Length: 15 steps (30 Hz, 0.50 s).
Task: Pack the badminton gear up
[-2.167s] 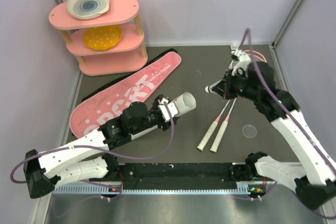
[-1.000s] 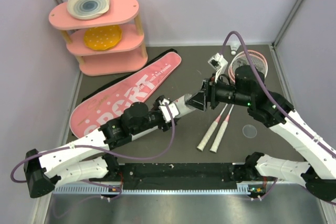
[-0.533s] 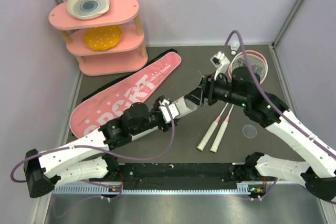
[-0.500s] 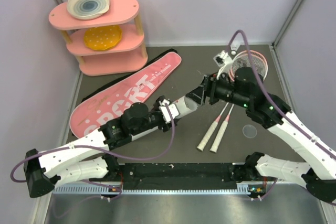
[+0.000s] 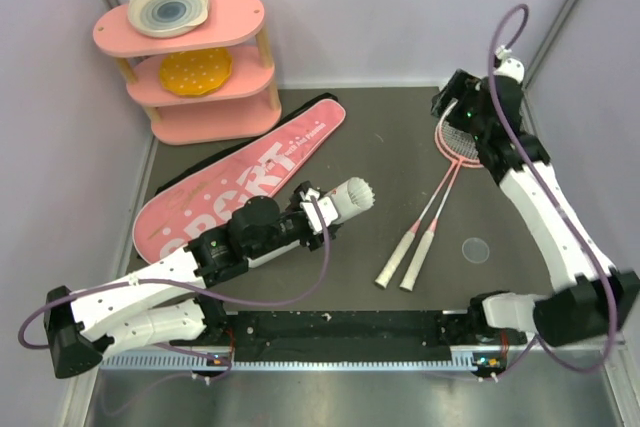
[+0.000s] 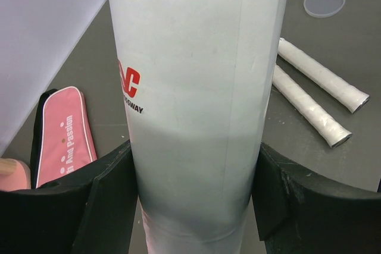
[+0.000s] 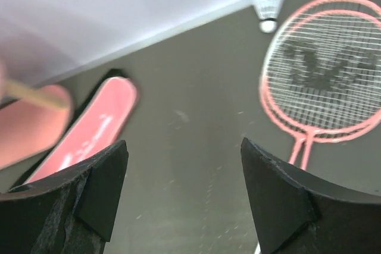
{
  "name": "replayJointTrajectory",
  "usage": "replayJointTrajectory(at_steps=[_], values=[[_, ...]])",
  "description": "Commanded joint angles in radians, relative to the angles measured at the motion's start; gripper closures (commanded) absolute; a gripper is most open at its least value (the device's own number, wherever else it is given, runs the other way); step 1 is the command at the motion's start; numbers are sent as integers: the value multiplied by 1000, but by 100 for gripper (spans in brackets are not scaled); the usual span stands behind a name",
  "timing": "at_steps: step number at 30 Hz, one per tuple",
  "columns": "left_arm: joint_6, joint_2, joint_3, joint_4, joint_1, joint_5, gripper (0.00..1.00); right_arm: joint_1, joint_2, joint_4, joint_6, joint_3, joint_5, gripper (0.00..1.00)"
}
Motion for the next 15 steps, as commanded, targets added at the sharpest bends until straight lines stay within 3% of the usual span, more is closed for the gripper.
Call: replayJointTrajectory(at_steps=[1,9,15], values=[[-7,-30,28,69,-7,0,83,-67,205,76,-45,143,78,24],[-5,-52,27,69,-11,-3,83,-155,730,-28,-76,522,88,24],[-8,-46,19,79,-11,-9,83,-181,1037,-119,-116,828,125,24]])
